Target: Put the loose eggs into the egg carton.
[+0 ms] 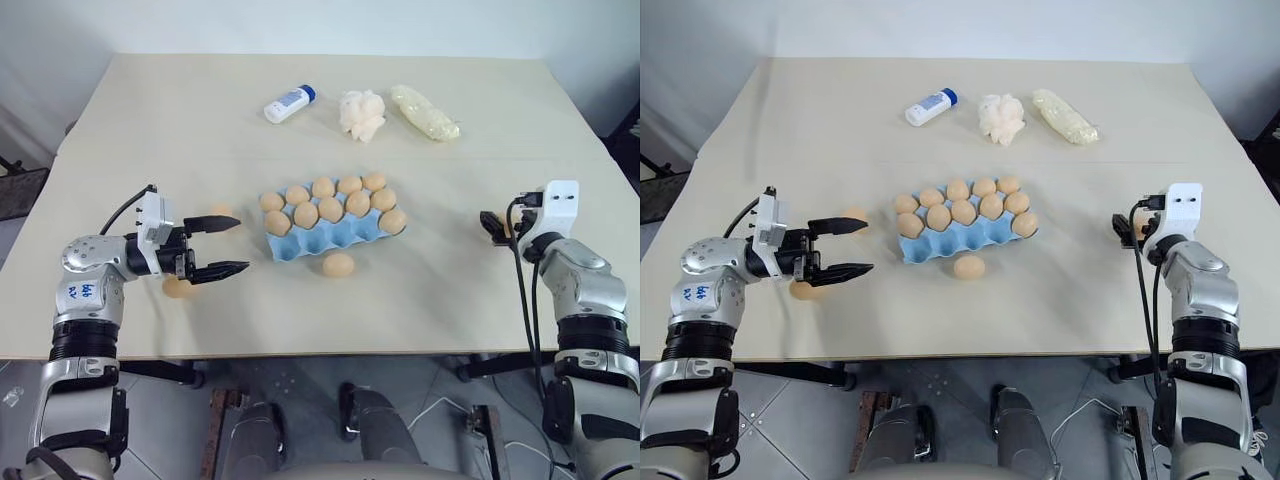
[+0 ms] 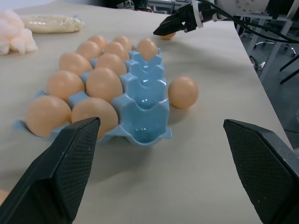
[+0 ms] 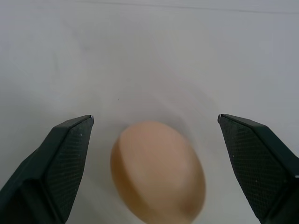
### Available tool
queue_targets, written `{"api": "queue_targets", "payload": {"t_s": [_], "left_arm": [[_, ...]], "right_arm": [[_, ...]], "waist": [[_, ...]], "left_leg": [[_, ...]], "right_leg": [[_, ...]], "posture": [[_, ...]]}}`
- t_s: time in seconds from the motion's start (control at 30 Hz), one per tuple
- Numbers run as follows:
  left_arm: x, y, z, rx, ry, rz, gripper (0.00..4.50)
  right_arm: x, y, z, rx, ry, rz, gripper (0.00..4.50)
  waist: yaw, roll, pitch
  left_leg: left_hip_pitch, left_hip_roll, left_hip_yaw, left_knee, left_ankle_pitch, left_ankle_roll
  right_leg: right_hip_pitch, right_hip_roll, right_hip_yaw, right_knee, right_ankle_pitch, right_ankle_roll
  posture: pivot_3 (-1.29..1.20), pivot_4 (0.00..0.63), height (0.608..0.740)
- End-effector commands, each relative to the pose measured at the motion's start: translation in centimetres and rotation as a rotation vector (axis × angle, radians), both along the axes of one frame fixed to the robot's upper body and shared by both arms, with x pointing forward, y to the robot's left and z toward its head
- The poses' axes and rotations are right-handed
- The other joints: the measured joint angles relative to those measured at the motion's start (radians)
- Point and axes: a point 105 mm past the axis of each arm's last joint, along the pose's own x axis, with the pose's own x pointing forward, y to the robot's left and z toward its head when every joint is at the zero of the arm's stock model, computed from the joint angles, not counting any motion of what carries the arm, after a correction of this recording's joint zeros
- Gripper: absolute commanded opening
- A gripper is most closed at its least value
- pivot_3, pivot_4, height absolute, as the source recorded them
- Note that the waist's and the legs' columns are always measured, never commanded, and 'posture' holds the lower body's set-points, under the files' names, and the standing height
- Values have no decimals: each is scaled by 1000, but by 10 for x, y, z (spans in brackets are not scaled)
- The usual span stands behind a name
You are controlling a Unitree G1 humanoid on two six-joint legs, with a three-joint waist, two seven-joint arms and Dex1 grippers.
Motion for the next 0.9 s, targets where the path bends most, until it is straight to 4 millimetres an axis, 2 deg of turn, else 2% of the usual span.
{"api": "queue_targets", "payload": {"t_s": [0.03, 0.13, 0.3, 0.33, 0.43, 0.57, 0.73, 0.9], "left_arm": [[-1, 1, 6, 23, -35, 1, 4500], [-1, 2, 5, 32, -31, 5, 4500], [-1, 2, 5, 31, -32, 14, 4500], [-1, 3, 5, 30, -32, 15, 4500], [-1, 3, 5, 28, -34, 20, 4500], [-1, 4, 6, 12, -49, 36, 4500], [-3, 3, 6, -2, -51, 43, 4500], [-1, 2, 9, -28, -73, 60, 4500]], "right_arm": [[5, 4, 11, -7, -40, 19, 4466], [7, 9, 11, -4, -38, 28, 3888], [5, 11, 19, -15, -58, 32, 2148], [3, 12, 22, -18, -66, 32, 1917], [-4, 18, 31, -38, -85, 48, 1874], [-19, 36, 51, -67, -125, 121, 1874], [-37, 87, 85, -42, -180, 313, 1873], [-43, 135, 98, -14, -204, 479, 1873]], "waist": [[0, 0, 0], [-2, 0, 0], [-3, 1, 0], [-4, 1, 1], [-5, 2, 1], [-4, 2, 1], [-9, 4, 2], [-9, 4, 2]], "left_leg": [[0, 0, 0, 0, 0, 0], [0, 0, 0, 0, 0, 0], [0, 0, 0, 0, 0, 0], [0, 0, 0, 0, 0, 0], [0, 0, 0, 0, 0, 0], [0, 1, -1, -1, 0, -1], [0, 1, -7, 0, 0, -1], [0, 1, -8, 0, 0, -1]], "right_leg": [[0, 0, 0, 0, 0, 0], [0, 0, 0, 0, 0, 0], [0, 0, 0, 0, 0, 0], [0, 0, 0, 0, 0, 0], [0, 0, 0, 0, 0, 0], [-1, 0, 0, 0, 0, 0], [-1, 0, 1, 1, 0, 0], [-1, 0, 0, 1, 0, 0]], "posture": [[0, 150, 740], [0, 150, 740], [0, 150, 740], [0, 150, 740], [0, 150, 740], [0, 150, 740], [0, 150, 740], [0, 150, 740]]}}
